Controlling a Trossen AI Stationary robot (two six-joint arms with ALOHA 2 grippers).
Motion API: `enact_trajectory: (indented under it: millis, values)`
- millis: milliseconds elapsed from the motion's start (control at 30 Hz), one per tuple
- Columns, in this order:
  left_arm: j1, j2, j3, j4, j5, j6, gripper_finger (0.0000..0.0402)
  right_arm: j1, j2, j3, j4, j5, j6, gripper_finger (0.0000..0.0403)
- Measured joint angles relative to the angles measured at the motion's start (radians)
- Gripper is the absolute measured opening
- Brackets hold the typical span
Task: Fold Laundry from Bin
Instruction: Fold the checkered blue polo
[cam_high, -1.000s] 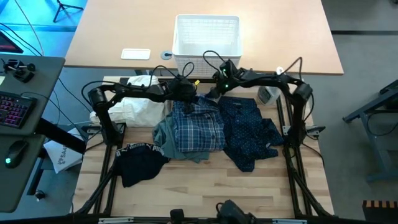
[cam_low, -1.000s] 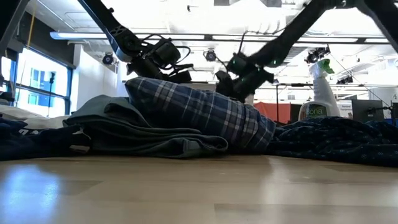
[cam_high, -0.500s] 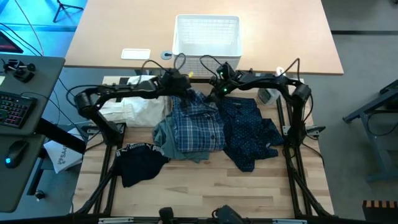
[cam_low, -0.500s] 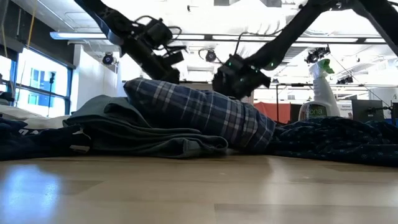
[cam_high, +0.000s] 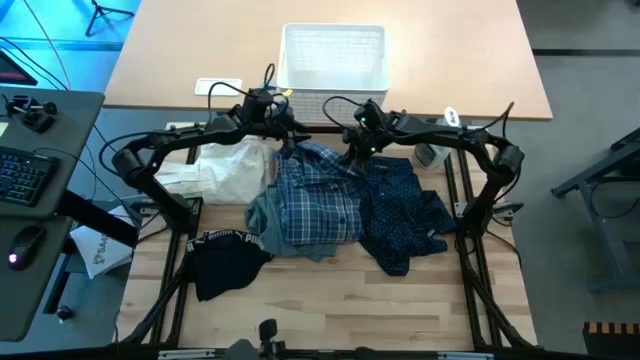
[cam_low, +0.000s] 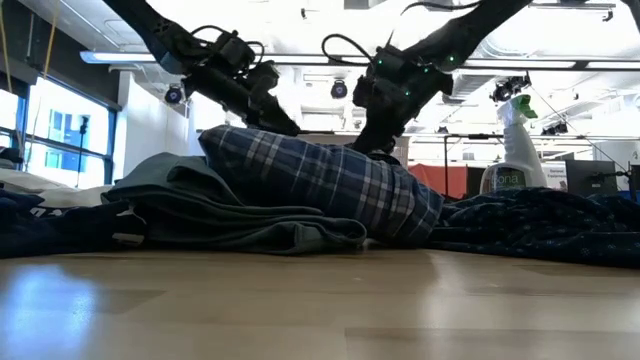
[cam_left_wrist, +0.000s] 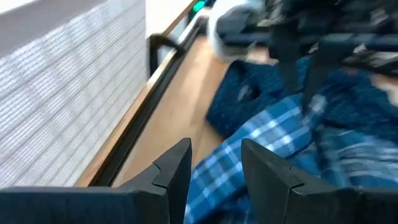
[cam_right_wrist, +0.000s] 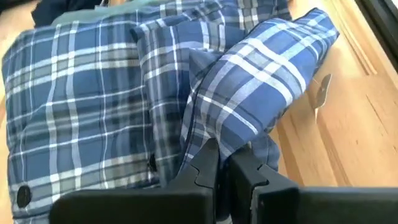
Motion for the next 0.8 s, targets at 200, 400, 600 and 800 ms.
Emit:
enact_trajectory:
  millis: [200, 400, 600, 800]
  values:
    - [0.002, 0.098, 0.000, 0.016, 0.105, 0.048, 0.0129, 0.032, -0.016, 0.000, -0.012, 0.006, -0.015, 0.0004]
    - [-0.048, 0.149, 0.000, 0.105, 0.144, 0.123, 0.0137, 0.079, -0.016, 0.000, -0.028, 0.034, -0.014, 0.0006]
    - [-0.099, 0.163, 0.031, 0.129, 0.145, 0.157, 0.0172, 0.109, -0.016, 0.000, -0.031, 0.057, -0.008, 0.0006]
    - [-0.101, 0.250, 0.116, -0.019, 0.148, 0.224, 0.0188, 0.122, -0.056, 0.000, -0.032, 0.105, 0.002, 0.0006]
